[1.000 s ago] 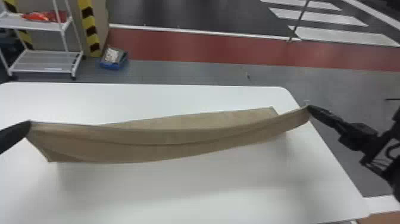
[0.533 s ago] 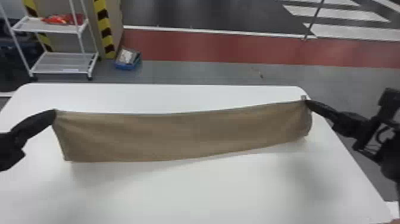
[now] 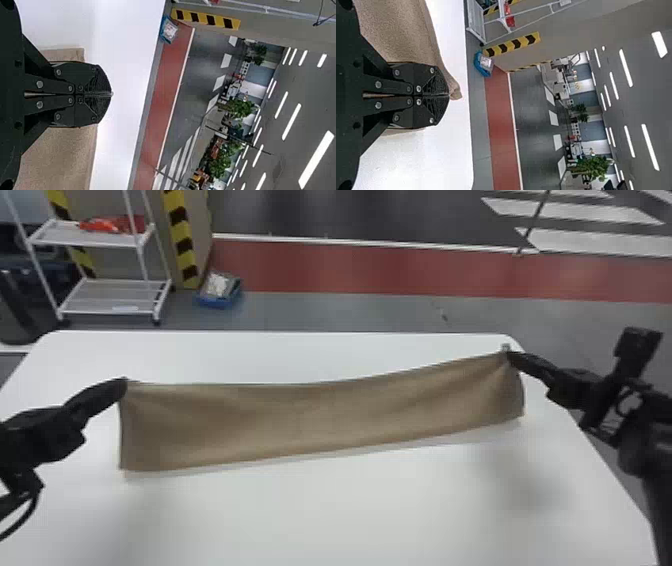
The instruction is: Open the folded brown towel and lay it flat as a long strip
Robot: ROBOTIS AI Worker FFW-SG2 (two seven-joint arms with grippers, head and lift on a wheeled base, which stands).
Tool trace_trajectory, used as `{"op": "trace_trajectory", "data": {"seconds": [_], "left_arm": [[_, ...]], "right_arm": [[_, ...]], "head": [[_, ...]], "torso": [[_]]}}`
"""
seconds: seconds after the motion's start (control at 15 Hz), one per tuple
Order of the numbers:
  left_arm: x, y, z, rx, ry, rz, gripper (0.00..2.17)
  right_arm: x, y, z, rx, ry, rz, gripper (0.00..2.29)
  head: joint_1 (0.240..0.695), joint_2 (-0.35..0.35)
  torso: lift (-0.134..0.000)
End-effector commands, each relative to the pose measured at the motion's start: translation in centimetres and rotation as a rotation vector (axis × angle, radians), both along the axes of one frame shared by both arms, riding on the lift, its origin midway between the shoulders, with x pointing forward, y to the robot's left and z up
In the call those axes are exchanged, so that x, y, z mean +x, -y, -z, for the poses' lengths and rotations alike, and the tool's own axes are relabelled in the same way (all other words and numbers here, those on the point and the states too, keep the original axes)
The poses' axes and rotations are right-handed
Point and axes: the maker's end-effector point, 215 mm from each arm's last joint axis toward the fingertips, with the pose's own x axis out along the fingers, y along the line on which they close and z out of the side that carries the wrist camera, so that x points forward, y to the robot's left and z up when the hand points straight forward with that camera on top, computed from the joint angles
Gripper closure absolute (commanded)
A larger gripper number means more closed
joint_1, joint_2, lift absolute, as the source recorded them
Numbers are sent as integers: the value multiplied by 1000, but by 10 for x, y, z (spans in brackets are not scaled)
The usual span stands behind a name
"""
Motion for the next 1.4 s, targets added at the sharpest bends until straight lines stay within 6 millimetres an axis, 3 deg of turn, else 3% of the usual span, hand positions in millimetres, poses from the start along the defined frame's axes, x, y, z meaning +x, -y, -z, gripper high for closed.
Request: {"op": "trace_trajectory", "data": {"seconds": [0.0,0.53,0.93,1.33], "left_arm": [[6,0,4,11,0,-1,1474],[25,-9,19,44,-13,-22,1470],[37,-8,30,85,-11,-34,1470],[44,-4,40,90,-26,-27,1460]], "right_arm": [[2,-2,9,-20,-6,1,1386],[15,-8,23,-105,-22,30,1386],[17,9,38,-212,-51,86,1379],[26,-1,43,-254,-38,74,1298]], "head": [[695,-115],[695,-103],[695,-105],[695,-110]], "torso": [[-123],[-123],[-123],[-123]]}}
